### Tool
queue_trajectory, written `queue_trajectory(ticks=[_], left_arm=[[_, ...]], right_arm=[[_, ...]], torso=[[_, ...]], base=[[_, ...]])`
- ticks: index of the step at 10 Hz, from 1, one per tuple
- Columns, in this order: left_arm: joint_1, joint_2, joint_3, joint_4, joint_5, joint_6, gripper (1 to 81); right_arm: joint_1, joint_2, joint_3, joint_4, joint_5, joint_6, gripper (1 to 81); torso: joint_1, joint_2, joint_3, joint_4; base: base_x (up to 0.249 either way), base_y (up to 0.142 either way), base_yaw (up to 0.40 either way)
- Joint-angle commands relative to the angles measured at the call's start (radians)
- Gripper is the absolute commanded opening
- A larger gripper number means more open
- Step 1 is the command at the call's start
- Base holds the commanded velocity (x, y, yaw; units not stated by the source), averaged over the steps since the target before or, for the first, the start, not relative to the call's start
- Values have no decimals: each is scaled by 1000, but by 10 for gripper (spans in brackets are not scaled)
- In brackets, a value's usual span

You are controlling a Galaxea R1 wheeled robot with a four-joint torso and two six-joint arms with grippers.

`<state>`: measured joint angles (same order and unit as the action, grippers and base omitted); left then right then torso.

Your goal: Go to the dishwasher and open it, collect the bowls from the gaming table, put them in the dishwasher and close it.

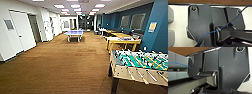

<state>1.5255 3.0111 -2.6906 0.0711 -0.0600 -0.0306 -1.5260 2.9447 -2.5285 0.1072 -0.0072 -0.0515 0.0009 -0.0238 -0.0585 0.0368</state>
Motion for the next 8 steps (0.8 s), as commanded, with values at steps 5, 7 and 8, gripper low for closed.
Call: queue_trajectory(ticks=[5, 7, 8], left_arm=[[-52, -4, 3, -4, 46, -3, 811], [-52, -4, 3, -4, 45, -3, 811], [-52, -4, 3, -4, 45, -3, 811]], right_arm=[[56, 4, 5, -5, -57, -2, 811], [55, 7, 4, -6, -57, -2, 811], [57, 7, 2, -6, -57, -2, 811]], torso=[[0, 0, 0, 0], [0, 0, 0, 0], [0, 0, 0, 0]], base=[[103, 0, 0], [108, 0, 0], [117, 0, 0]])
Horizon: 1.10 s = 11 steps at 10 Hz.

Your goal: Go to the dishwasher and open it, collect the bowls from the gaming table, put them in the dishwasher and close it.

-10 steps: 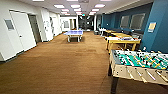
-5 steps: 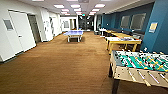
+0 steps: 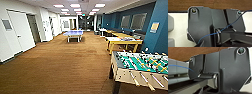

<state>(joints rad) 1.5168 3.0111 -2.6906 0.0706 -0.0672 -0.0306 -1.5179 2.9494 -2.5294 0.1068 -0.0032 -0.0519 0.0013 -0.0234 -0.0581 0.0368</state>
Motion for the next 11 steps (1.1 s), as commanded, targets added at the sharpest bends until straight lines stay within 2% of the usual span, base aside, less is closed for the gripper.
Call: queue_trajectory(ticks=[1, 11], left_arm=[[-42, -4, 3, -3, 52, -3, 811], [-40, -4, 3, -3, 52, -2, 811]], right_arm=[[47, 3, 2, -6, -61, -2, 811], [50, 16, -17, -6, -61, -3, 811]], torso=[[0, 0, 0, 0], [-1, -1, 0, 0]], base=[[127, 0, 0], [137, 0, 0]])
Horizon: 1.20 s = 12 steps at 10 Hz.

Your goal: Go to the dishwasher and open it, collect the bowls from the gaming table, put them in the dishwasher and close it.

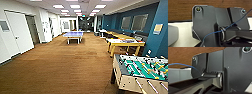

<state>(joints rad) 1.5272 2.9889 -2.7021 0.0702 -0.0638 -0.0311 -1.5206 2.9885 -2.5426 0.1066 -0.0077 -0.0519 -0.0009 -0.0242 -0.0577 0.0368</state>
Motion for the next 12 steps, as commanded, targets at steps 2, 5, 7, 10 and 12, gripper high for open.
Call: queue_trajectory(ticks=[2, 5, 7, 10, 12], left_arm=[[-52, 21, 15, -3, 48, -1, 811], [-52, 29, 15, -1, 48, -1, 811], [-52, 30, 15, -1, 48, -1, 811], [-52, 30, 15, -3, 47, -1, 811], [-52, 32, 15, 2, 47, -1, 811]], right_arm=[[53, -23, -7, -5, -57, -6, 811], [55, -21, -14, -5, -57, -6, 811], [56, -21, -14, -5, -57, -6, 811], [53, -20, -14, -5, -57, -6, 811], [50, -17, -14, -7, -57, -6, 811]], torso=[[1, 0, 0, 0], [1, 0, 0, 0], [1, 0, 0, 0], [1, 0, 0, 0], [1, 0, 0, 0]], base=[[179, 0, 0], [185, 0, 0], [185, 0, 0], [185, 0, 0], [185, 0, 0]])
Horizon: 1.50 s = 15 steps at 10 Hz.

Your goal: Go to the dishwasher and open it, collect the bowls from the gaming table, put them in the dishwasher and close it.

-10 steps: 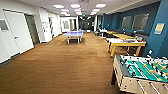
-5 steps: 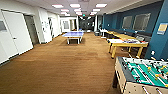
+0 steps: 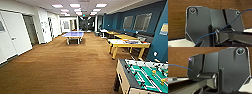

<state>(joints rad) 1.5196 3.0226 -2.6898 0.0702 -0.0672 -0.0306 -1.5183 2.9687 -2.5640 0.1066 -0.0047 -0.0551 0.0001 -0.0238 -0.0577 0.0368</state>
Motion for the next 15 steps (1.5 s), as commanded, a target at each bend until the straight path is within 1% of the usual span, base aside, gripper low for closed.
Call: queue_trajectory(ticks=[1, 8, 12, 15], left_arm=[[-45, -3, 2, 0, 50, -2, 811], [-32, -16, 2, -1, 43, -2, 811], [-31, -13, 2, -3, 43, -2, 811], [-31, -2, 2, 0, 43, -2, 811]], right_arm=[[48, 5, 7, -5, -60, -3, 811], [62, 23, 4, -5, -66, -6, 811], [55, 29, -4, -7, -64, -8, 811], [55, 45, -48, -5, -64, -6, 811]], torso=[[0, 0, 0, 0], [0, 0, 0, 0], [0, 0, 0, 0], [2, 1, -1, 0]], base=[[185, 0, 0], [189, 0, 0], [230, 0, 0], [237, 0, 0]])
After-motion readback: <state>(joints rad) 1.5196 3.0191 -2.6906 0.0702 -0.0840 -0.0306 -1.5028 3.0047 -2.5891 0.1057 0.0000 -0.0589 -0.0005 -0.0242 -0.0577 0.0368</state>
